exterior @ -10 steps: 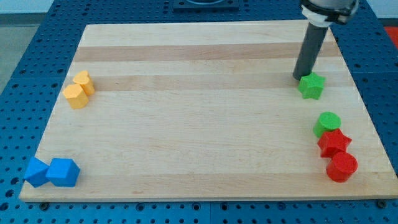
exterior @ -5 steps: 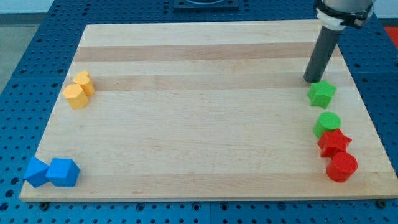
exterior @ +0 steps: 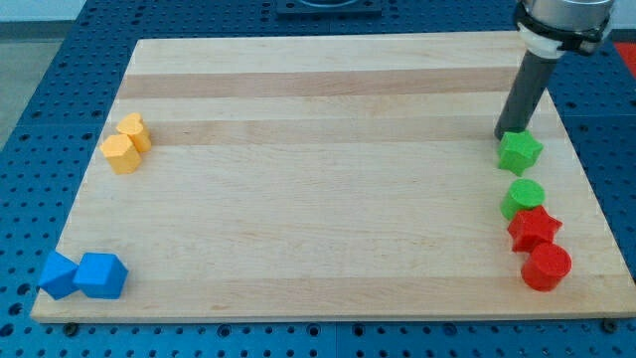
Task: Move the green star to the top of the green circle
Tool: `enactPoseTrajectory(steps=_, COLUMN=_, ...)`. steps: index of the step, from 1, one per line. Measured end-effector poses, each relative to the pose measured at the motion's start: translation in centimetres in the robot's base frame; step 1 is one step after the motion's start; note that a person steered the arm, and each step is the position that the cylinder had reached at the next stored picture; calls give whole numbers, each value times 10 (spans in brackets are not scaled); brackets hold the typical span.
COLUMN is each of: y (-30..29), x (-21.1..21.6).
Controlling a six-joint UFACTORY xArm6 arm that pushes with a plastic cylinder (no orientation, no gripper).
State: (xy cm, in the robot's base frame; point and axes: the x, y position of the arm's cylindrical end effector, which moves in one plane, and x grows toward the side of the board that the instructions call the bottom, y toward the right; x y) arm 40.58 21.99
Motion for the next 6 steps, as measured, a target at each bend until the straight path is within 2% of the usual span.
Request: enactPoseTrajectory(steps=6, y=-16, x=25)
